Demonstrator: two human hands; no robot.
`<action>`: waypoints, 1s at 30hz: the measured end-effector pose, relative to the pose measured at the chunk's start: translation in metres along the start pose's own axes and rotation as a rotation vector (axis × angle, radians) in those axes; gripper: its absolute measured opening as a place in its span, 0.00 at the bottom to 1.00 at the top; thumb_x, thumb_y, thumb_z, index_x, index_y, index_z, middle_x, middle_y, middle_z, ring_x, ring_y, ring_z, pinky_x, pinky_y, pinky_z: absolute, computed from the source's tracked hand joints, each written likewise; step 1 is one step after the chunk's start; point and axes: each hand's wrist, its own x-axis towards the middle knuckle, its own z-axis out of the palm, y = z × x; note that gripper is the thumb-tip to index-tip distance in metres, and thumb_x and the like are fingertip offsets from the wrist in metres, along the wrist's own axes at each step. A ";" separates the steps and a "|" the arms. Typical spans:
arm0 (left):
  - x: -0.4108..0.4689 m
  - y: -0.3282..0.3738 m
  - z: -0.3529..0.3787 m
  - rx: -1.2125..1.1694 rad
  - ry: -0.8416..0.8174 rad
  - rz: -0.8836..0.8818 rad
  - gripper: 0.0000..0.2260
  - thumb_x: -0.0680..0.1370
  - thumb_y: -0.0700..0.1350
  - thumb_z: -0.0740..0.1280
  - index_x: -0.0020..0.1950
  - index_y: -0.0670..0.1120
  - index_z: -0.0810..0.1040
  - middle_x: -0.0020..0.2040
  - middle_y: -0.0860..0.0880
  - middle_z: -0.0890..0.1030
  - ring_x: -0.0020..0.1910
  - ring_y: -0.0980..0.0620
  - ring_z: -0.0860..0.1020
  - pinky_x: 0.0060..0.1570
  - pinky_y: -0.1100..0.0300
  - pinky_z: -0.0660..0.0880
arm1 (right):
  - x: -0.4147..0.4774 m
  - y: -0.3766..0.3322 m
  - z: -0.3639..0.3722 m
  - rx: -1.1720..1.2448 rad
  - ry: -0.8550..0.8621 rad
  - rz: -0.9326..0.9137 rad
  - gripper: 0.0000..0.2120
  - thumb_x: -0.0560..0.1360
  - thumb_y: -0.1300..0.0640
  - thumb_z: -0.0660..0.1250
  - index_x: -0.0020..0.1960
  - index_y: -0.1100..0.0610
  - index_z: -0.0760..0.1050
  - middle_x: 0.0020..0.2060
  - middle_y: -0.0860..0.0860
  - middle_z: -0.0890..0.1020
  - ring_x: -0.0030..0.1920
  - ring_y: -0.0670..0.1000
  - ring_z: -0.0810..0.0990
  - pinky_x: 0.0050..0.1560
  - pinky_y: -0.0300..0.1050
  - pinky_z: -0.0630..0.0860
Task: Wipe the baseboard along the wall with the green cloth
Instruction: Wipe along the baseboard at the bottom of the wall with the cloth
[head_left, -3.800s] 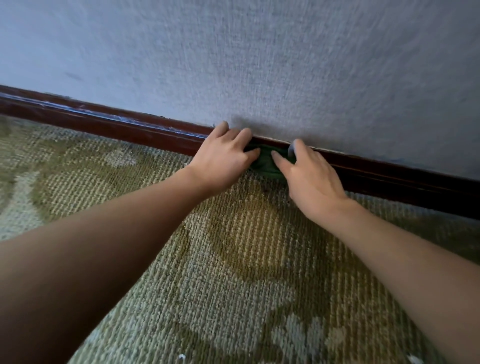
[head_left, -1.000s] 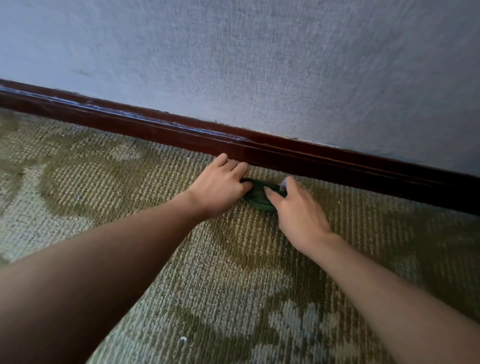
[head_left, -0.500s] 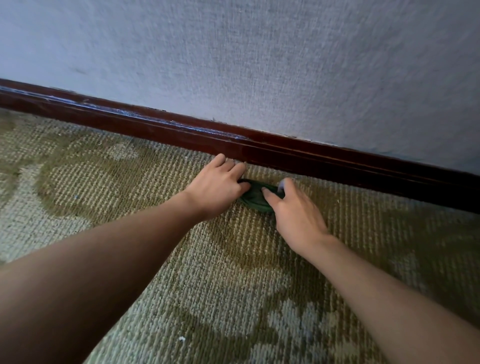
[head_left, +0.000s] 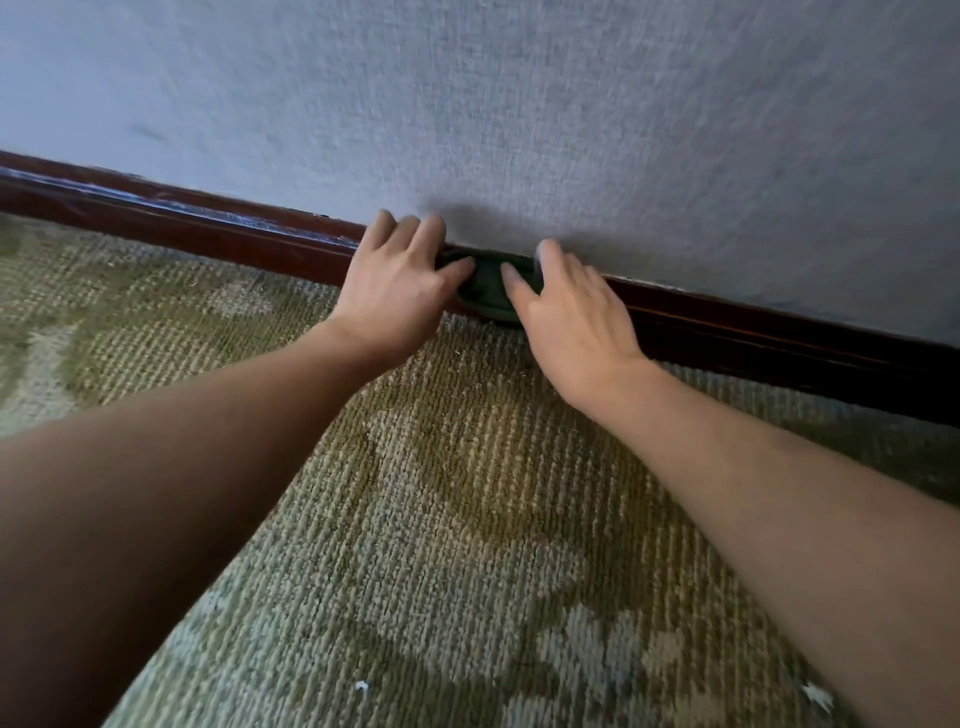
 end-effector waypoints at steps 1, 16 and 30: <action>-0.001 0.001 0.001 0.006 -0.007 0.005 0.12 0.62 0.34 0.76 0.45 0.39 0.83 0.34 0.37 0.76 0.33 0.40 0.77 0.40 0.51 0.74 | 0.002 0.001 0.006 -0.021 0.041 -0.015 0.25 0.78 0.63 0.57 0.72 0.59 0.55 0.60 0.58 0.64 0.57 0.57 0.66 0.57 0.47 0.62; -0.004 -0.007 0.016 -0.141 -0.034 -0.036 0.09 0.65 0.34 0.75 0.45 0.39 0.84 0.36 0.36 0.76 0.34 0.39 0.77 0.39 0.50 0.72 | 0.012 0.000 0.017 0.353 -0.144 0.138 0.16 0.80 0.56 0.51 0.67 0.54 0.64 0.51 0.51 0.65 0.51 0.53 0.66 0.45 0.45 0.60; 0.010 0.017 0.006 -0.130 -0.022 0.053 0.06 0.70 0.35 0.69 0.44 0.39 0.82 0.37 0.38 0.75 0.38 0.40 0.76 0.42 0.52 0.70 | -0.007 0.025 0.006 0.333 -0.052 0.216 0.13 0.80 0.52 0.52 0.62 0.55 0.66 0.46 0.47 0.63 0.47 0.47 0.61 0.43 0.40 0.56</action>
